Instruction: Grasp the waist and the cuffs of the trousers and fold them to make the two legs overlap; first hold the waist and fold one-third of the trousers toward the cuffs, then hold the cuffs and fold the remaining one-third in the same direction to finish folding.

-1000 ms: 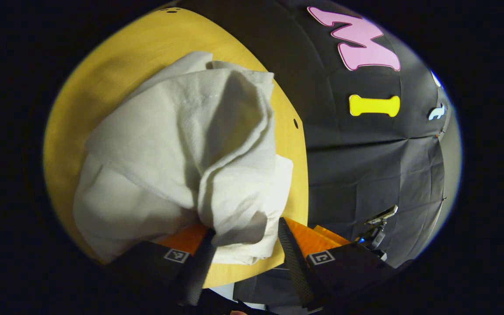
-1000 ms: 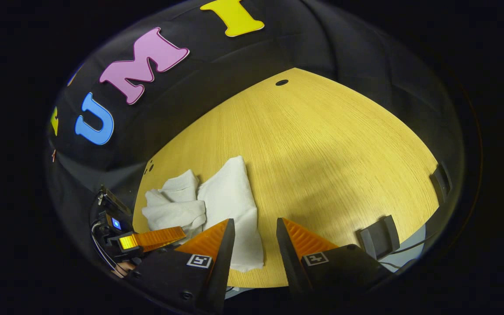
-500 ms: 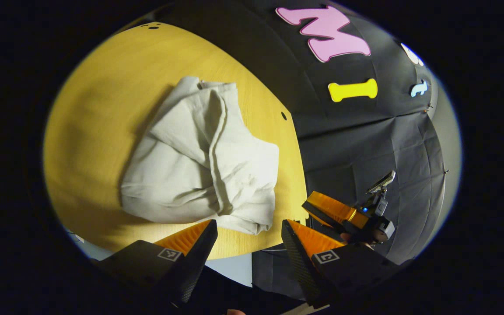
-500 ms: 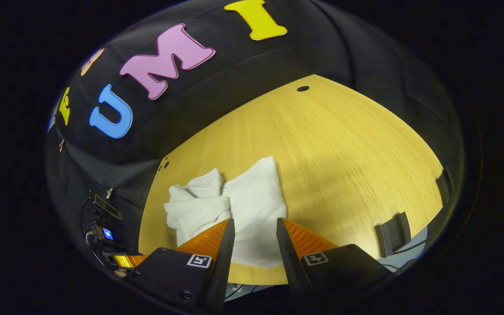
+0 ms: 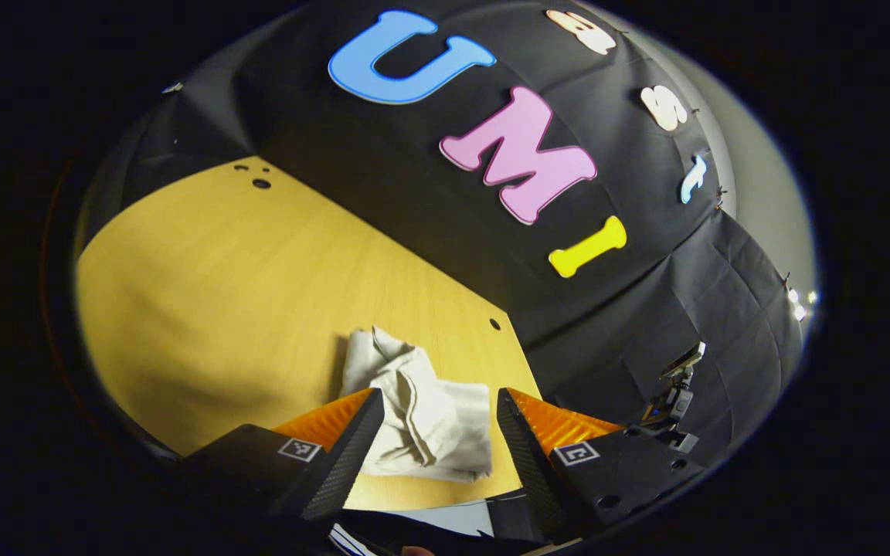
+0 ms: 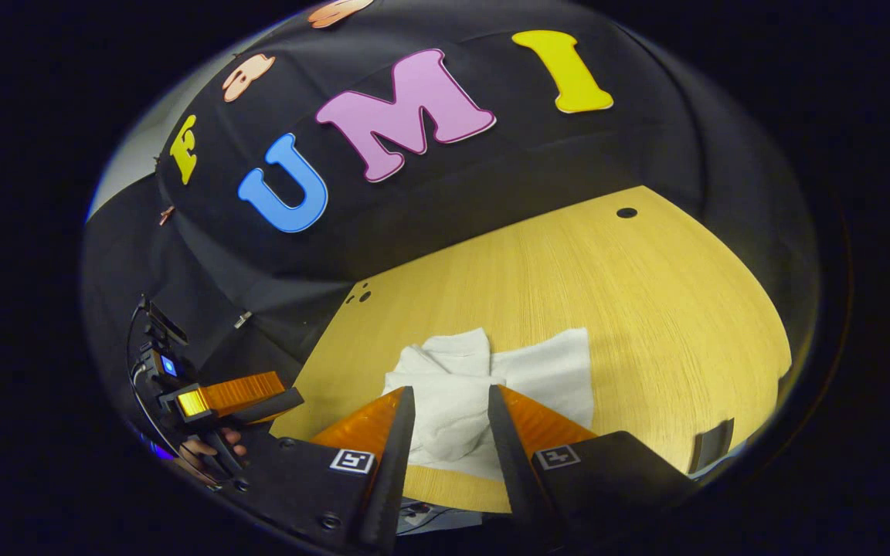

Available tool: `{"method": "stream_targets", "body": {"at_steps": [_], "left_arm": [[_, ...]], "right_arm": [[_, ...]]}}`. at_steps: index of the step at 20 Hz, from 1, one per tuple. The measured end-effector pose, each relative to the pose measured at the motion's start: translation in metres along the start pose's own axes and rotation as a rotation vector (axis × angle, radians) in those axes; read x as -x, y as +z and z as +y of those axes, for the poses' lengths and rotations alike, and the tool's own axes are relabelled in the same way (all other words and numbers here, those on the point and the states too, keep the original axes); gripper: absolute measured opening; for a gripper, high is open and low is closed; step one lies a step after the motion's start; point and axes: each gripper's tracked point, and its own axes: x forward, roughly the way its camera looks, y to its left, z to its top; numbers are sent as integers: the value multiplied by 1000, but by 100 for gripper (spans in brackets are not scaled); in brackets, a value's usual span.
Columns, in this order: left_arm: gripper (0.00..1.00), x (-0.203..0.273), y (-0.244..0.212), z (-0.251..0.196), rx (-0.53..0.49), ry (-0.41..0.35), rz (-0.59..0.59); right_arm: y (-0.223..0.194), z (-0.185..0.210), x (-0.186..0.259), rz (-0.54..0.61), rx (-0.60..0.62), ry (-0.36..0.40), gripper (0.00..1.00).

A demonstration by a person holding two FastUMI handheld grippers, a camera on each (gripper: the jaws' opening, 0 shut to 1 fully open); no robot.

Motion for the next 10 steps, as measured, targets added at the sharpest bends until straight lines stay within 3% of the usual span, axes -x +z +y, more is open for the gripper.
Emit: {"method": "stream_targets", "body": {"at_steps": [6, 10], "left_arm": [[94, 20, 23, 1, -81, 17, -77], [93, 22, 32, -4, -69, 4, -100]], "right_arm": [[26, 7, -6, -39, 36, -10, 60], [21, 14, -7, -27, 37, -15, 60]]}}
